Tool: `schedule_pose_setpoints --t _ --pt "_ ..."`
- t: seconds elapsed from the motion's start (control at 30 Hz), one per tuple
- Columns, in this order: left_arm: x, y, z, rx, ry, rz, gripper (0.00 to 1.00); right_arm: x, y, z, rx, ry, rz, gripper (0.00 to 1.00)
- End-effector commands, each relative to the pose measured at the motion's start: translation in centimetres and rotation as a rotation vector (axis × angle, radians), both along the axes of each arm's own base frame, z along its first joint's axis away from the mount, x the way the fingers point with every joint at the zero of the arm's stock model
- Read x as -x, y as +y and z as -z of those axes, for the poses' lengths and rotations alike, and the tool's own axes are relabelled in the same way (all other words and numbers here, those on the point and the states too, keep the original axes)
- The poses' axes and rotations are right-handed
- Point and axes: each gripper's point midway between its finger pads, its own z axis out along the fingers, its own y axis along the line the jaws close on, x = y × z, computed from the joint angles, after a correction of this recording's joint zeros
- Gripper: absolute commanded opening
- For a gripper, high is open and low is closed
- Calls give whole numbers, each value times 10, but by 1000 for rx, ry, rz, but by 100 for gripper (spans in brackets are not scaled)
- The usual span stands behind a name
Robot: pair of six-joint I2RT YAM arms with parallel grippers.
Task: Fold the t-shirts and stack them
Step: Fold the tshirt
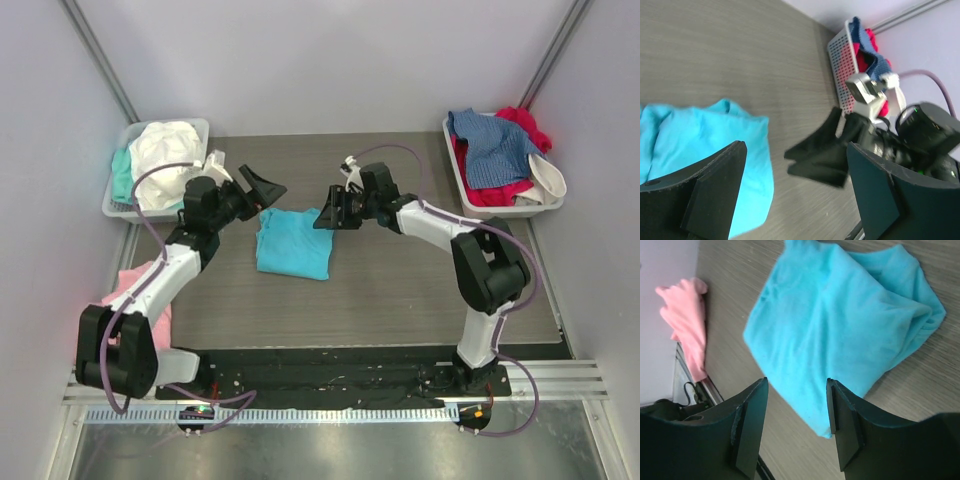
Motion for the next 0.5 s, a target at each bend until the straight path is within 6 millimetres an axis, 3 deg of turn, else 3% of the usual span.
schedule_pose_setpoints --t 0.0,0.07,0.1,0.2,0.37,0.47 --pt "28 19 38 -63 90 -59 86 -15 13 3 11 -24 -24 58" --pt "43 22 48 -77 98 -69 84 -18 21 3 -5 -12 -55 58" --pt "51 24 63 -92 129 -73 84 -19 24 2 -12 -13 -70 58" --pt "65 26 75 -106 144 -83 82 -17 37 -7 -53 -21 -139 58" --pt "77 27 85 -102 160 -90 82 -15 59 -23 -122 -37 -234 59" --pt "79 25 89 -96 170 -89 82 -19 66 -12 -119 -2 -249 59"
